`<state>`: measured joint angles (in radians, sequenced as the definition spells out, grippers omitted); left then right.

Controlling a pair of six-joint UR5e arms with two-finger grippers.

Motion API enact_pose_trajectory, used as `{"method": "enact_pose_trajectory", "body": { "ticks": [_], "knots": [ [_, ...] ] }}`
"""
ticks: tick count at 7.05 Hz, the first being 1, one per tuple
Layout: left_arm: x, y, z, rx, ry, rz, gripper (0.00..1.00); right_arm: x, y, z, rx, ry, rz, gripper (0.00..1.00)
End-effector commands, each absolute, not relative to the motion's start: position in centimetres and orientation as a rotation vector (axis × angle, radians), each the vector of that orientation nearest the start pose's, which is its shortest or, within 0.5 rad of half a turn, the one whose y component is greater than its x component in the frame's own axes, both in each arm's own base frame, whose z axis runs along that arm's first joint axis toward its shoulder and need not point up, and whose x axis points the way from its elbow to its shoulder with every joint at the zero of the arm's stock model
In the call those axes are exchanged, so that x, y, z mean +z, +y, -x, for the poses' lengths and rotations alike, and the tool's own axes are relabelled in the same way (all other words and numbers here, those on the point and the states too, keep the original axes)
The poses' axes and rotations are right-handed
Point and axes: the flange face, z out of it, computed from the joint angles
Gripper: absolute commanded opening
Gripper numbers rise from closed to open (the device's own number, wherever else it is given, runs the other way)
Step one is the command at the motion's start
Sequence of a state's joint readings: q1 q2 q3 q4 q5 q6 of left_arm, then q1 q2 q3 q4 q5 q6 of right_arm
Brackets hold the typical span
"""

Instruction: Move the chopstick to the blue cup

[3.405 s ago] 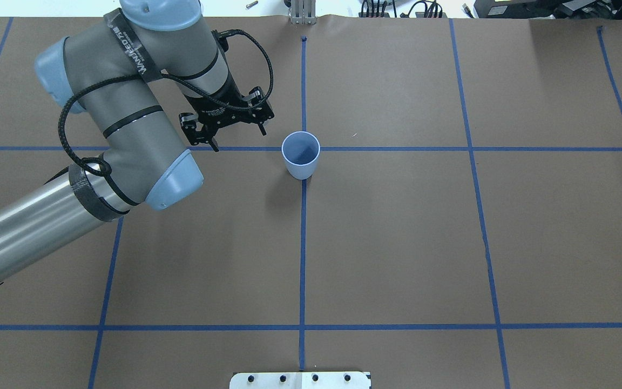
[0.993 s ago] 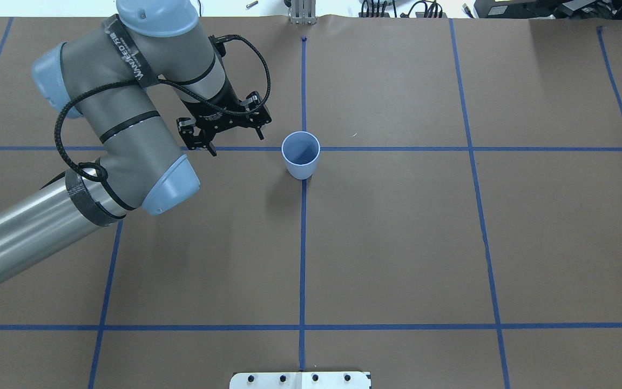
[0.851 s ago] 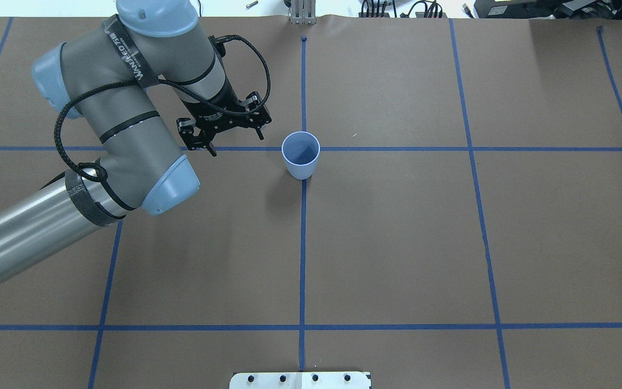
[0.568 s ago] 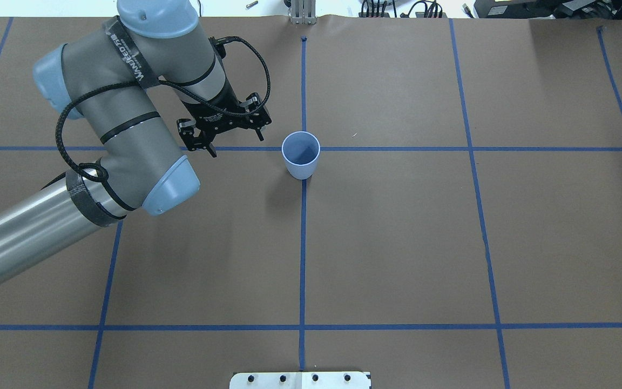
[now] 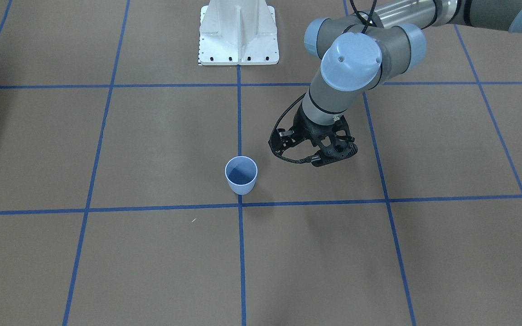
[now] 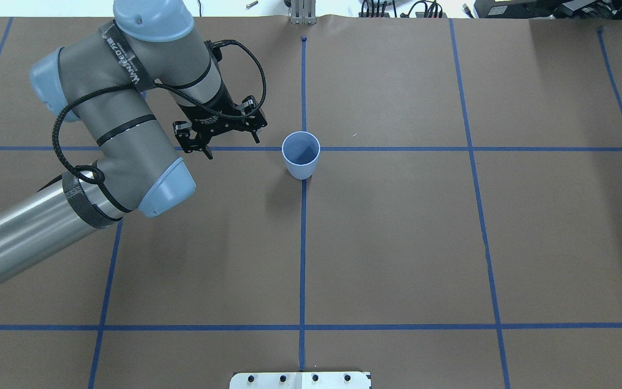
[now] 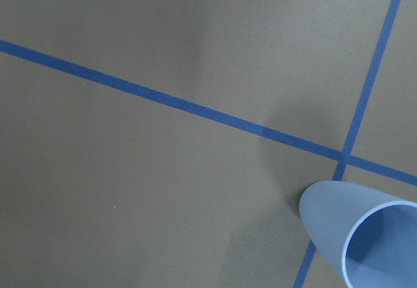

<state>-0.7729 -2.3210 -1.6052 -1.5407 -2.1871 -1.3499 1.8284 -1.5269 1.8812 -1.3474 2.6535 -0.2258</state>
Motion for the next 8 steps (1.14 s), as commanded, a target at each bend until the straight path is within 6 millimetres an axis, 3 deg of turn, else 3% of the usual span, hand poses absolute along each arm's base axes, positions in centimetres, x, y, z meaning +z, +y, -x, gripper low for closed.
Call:
{"method": "enact_pose_trajectory", "body": {
  "ticks": [1,2,3,4,5,6,7,8],
  "knots": [
    [18.1,-55.5,-41.6,-0.3,0.94,0.128,0.98,35.2,-54.2,-7.2,-0.175,-0.989,-0.608,0.0],
    [17.8,-57.1,-38.9,-0.304,0.953,0.092,0.98,29.7,-57.0,-3.4,-0.101,-1.035,-0.507,0.0],
    [18.8,-58.9,-35.8,-0.309,0.946,0.054,0.98,24.1,-59.1,-0.3,-0.074,-1.003,-0.454,0.0],
    [21.0,-59.9,-33.1,-0.274,0.926,0.013,0.98,20.1,-60.1,4.9,-0.112,-0.969,-0.417,0.0],
    [23.3,-61.0,-29.9,-0.239,0.92,-0.005,0.98,16.5,-60.0,11.0,-0.085,-0.953,-0.388,0.0],
    [25.2,-62.2,-25.2,-0.22,0.94,-0.011,0.98,13.1,-59.3,17.7,-0.076,-0.937,-0.379,0.0],
    [28.5,-61.6,-21.0,-0.163,0.945,-0.032,0.98,10.4,-58.7,22.6,-0.064,-0.935,-0.37,0.0],
    [31.9,-60.6,-18.5,-0.116,0.921,-0.057,0.98,8.2,-58.2,25.7,-0.084,-0.934,-0.386,0.0]
  ]
}}
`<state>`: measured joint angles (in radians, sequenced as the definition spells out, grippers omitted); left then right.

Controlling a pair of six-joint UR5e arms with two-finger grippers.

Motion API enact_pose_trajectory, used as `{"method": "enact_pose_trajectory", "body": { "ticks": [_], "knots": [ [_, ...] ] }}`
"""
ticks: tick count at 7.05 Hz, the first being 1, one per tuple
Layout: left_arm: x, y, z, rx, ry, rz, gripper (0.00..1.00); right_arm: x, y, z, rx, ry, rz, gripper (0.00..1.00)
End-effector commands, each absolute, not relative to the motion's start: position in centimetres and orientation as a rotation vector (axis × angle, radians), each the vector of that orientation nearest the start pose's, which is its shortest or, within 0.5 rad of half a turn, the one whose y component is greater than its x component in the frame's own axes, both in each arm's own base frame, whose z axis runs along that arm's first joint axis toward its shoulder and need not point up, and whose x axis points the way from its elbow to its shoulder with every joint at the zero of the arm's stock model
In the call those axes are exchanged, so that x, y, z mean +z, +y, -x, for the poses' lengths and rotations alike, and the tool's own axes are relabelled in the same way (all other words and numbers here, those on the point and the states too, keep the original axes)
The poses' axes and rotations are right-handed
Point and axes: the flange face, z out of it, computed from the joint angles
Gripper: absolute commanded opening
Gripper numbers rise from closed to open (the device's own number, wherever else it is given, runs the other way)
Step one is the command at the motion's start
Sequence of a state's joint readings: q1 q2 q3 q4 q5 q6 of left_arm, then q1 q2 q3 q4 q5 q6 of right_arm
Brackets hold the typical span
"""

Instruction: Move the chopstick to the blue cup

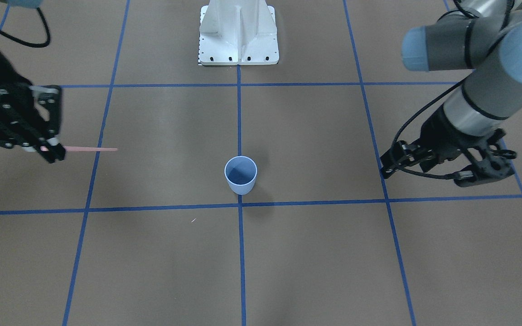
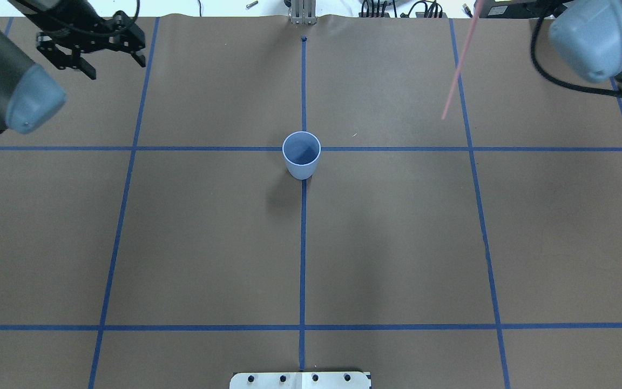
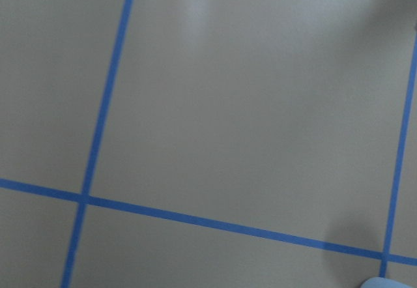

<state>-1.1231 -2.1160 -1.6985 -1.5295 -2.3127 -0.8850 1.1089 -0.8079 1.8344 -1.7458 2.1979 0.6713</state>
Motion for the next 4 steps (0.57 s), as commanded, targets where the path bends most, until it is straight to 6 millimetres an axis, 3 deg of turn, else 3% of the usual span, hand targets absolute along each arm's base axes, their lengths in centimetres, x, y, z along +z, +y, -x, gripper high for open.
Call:
{"method": "enact_pose_trajectory", "body": {
  "ticks": [1,2,4],
  "knots": [
    [34.2,-60.2,-16.4,-0.093,0.905,-0.072,0.98,5.7,-58.6,28.3,-0.102,-0.929,-0.405,0.0],
    [36.0,-58.6,-15.4,-0.078,0.895,-0.074,0.98,2.9,-59.2,31.0,-0.119,-0.918,-0.42,0.0],
    [37.6,-58.4,-14.5,-0.072,0.878,-0.075,0.98,1.9,-58.5,36.4,-0.112,-0.915,-0.491,0.0]
  ]
}}
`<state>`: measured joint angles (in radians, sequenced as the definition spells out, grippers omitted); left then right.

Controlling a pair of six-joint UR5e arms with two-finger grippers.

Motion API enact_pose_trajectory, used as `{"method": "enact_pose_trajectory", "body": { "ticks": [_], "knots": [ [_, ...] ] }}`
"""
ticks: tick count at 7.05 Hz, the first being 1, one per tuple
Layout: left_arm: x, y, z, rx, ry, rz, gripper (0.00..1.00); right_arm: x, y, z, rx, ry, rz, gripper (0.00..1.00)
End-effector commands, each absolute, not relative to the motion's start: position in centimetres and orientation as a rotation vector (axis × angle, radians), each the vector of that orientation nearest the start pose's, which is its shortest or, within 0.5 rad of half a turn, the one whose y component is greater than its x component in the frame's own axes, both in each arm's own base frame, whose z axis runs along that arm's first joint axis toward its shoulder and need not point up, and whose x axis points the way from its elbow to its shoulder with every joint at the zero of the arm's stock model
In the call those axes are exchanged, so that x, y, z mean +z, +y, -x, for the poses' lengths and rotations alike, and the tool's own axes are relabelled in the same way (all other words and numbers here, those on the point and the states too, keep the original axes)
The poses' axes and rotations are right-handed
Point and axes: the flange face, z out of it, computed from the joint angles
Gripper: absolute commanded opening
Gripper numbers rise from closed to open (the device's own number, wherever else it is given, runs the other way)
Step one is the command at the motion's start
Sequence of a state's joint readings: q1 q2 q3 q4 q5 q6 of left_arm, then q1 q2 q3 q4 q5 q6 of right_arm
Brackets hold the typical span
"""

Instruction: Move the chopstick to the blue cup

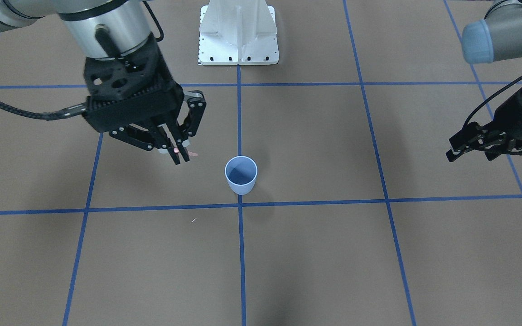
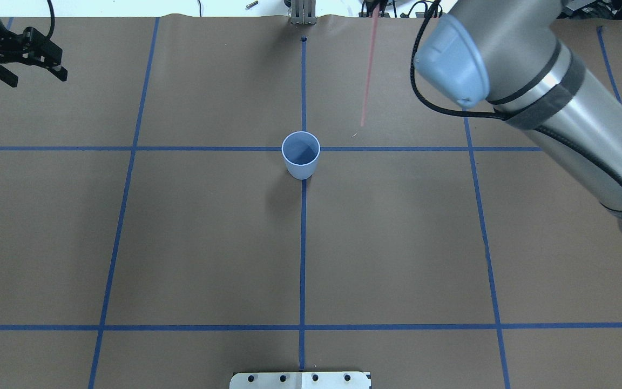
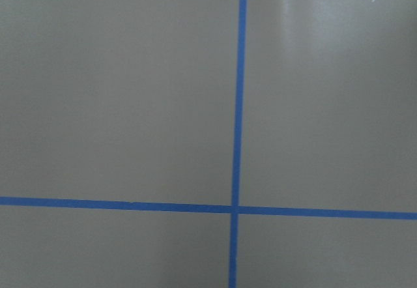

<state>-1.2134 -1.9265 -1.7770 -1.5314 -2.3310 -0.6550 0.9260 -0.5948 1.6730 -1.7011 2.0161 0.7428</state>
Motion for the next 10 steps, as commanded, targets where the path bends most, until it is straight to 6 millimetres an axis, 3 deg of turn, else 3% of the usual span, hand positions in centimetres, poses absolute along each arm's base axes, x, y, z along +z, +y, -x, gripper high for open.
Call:
{"method": "enact_pose_trajectory", "body": {
  "ticks": [1,3,5,8,10],
  "knots": [
    [37.7,-58.4,-14.4,-0.075,0.875,-0.073,0.98,1.4,-57.6,40.1,-0.112,-0.906,-0.528,0.0],
    [38.9,-58.2,-14.4,-0.08,0.866,-0.058,0.98,-0.2,-58.2,42.6,-0.114,-0.887,-0.533,0.0],
    [38.9,-58.2,-14.4,-0.08,0.866,-0.058,0.98,0.7,-57.8,43.9,-0.119,-0.862,-0.539,0.0],
    [38.9,-58.3,-14.4,-0.08,0.864,-0.059,0.98,3.3,-55.8,47.3,-0.147,-0.84,-0.532,0.0],
    [38.9,-58.2,-14.4,-0.081,0.865,-0.057,0.98,6.7,-55.6,48.2,-0.159,-0.869,-0.552,0.0]
  ]
}}
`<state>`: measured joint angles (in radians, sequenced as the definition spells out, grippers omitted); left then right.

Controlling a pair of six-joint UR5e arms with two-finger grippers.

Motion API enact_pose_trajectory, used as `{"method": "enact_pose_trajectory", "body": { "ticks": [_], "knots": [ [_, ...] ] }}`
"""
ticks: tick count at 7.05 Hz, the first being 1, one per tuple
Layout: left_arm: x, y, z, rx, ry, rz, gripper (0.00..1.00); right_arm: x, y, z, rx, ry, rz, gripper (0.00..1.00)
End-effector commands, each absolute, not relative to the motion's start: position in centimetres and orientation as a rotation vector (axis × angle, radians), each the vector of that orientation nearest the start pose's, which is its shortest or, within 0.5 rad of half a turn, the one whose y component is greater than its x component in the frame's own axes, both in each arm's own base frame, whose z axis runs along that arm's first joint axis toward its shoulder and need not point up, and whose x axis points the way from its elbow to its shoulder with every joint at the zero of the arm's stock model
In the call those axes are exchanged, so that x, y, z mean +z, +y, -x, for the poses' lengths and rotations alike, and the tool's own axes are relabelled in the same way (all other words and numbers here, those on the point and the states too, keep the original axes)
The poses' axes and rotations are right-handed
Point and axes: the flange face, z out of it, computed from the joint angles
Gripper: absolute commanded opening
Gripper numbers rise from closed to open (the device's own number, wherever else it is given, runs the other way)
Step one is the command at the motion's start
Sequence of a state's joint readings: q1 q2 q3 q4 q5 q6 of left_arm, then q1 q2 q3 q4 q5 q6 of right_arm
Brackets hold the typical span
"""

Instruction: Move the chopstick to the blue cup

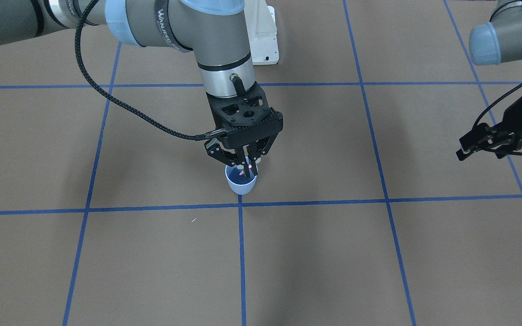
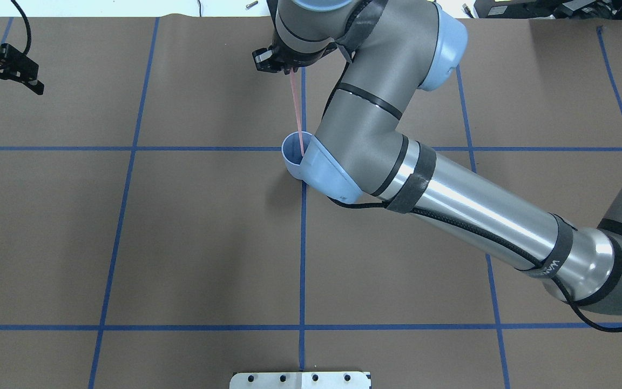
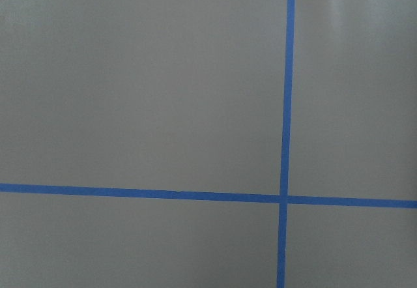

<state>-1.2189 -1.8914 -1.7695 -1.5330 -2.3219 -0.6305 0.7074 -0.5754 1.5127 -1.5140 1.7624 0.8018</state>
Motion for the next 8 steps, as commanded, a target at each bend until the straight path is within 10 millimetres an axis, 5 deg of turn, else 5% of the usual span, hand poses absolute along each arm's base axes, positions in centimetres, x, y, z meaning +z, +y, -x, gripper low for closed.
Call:
{"method": "enact_pose_trajectory", "body": {
  "ticks": [1,2,4,6,7,8],
  "knots": [
    [39.2,-58.3,-14.5,-0.082,0.862,-0.05,0.98,8.3,-55.3,48.6,-0.166,-0.884,-0.562,0.0],
    [39.4,-58.5,-14.5,-0.085,0.861,-0.048,0.98,8.3,-55.2,48.5,-0.167,-0.899,-0.574,0.99],
    [39.5,-58.5,-14.5,-0.085,0.86,-0.046,0.98,8.2,-54.5,47.6,-0.185,-0.911,-0.595,1.0],
    [39.5,-58.6,-13.9,-0.096,0.859,-0.05,0.98,9.2,-50.6,45.0,-0.207,-0.946,-0.641,1.0],
    [39.4,-58.7,-13.5,-0.101,0.86,-0.054,0.98,11.9,-49.9,41.7,-0.214,-0.937,-0.64,1.0],
    [39.4,-58.7,-12.9,-0.108,0.864,-0.055,0.98,14.9,-51.4,35.6,-0.223,-0.932,-0.611,1.0]
  ]
}}
